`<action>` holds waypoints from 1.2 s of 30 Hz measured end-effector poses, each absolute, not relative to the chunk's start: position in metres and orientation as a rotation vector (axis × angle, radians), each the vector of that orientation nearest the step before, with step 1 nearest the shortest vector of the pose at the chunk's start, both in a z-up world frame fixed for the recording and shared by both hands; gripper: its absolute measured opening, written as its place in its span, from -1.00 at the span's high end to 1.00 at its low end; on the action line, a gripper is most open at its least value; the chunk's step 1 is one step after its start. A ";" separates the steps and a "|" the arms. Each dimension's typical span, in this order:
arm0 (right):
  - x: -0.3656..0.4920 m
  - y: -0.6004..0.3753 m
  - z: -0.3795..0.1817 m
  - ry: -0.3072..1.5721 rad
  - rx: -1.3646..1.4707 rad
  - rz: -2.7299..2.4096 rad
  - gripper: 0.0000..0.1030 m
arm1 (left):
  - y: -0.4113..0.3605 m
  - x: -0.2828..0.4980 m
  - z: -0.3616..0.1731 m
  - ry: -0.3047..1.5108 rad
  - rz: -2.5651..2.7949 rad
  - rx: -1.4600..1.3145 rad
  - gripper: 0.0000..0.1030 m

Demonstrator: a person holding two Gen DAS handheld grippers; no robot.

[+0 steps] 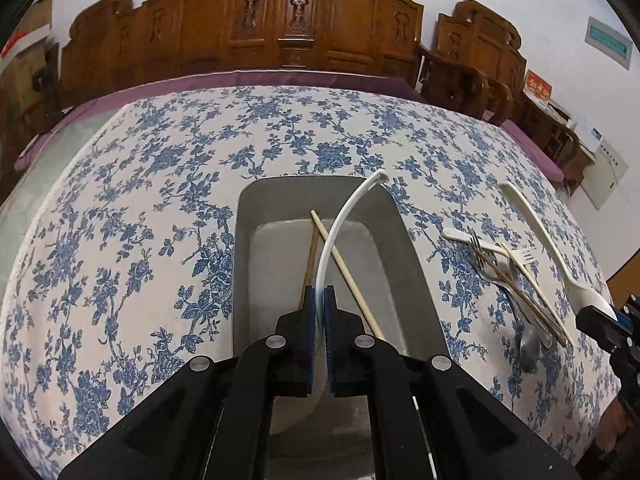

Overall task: Organize utensils
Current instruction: 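Carry the white spoon with the right gripper into the grey tray, then release the white spoon in the tray by opening the right gripper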

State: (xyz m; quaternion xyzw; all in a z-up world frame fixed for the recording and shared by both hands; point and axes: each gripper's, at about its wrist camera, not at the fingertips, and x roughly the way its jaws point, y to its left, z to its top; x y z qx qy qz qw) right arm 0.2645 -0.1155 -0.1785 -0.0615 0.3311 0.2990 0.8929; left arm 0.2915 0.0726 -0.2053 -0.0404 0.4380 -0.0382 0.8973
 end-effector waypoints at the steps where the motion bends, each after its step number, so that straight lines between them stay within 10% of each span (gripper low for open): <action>1: 0.265 -0.112 -0.177 0.685 -0.126 0.623 0.85 | 0.073 0.291 -0.204 0.905 -0.080 -0.083 0.93; 36: 0.297 0.017 -0.206 0.835 -0.191 0.675 0.85 | 0.128 0.281 -0.150 0.793 -0.051 -0.086 0.91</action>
